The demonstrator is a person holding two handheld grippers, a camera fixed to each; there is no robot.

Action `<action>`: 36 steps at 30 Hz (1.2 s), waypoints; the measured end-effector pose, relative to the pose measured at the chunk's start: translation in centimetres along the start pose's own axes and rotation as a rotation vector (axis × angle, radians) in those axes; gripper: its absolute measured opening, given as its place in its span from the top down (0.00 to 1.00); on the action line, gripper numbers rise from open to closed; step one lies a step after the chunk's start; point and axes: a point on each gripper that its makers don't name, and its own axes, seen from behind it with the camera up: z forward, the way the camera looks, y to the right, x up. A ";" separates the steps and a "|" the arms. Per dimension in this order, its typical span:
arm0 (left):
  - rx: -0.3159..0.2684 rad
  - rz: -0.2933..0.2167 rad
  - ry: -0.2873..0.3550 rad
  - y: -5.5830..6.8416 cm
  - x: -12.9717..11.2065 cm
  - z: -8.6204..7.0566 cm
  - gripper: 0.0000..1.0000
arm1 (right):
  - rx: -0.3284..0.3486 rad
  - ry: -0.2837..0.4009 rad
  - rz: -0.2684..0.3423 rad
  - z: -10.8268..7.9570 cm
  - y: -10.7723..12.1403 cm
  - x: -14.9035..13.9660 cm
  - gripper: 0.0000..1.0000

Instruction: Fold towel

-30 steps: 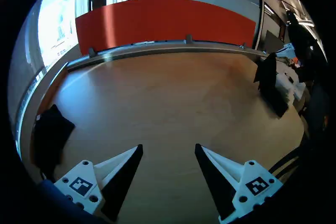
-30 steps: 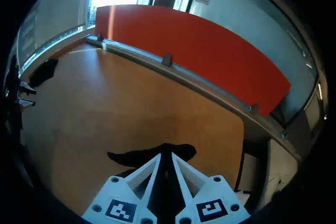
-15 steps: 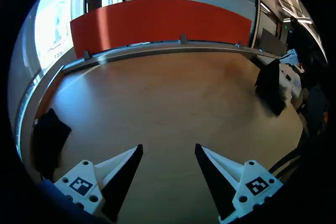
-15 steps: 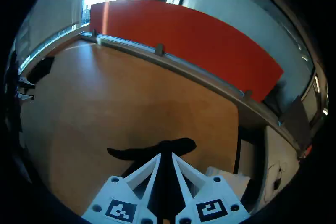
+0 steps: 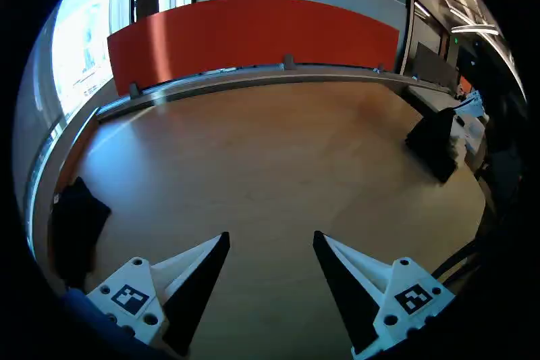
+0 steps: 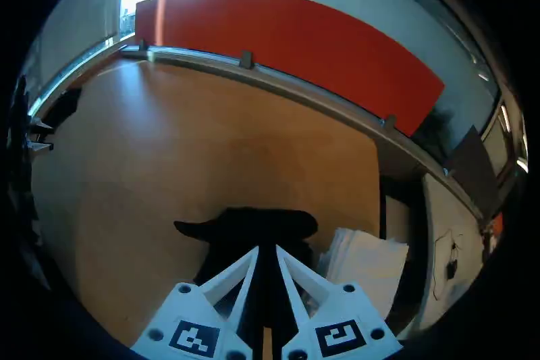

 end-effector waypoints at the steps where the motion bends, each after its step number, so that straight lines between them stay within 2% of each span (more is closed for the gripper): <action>1: -0.001 -0.001 0.000 0.0 0.0 0.0 0.08 | 0.001 0.001 -0.001 0.0 -0.1 0.1 0.97; 11: -0.004 -0.001 -0.001 0.0 -0.4 -0.3 0.08 | -0.004 -0.001 -0.012 -0.2 -0.7 0.4 0.97; 17: -0.005 0.002 -0.001 -0.2 -0.5 -0.4 0.08 | -0.015 -0.011 0.013 -0.5 -0.4 -0.7 0.97; 26: -0.006 0.015 -0.003 -0.2 -0.5 -0.6 0.08 | -0.050 -0.066 0.060 -0.8 0.8 -5.1 0.97; 36: 0.007 0.030 -0.011 -0.7 -1.0 -1.2 0.08 | -0.084 -0.151 0.159 0.8 2.2 -11.2 0.97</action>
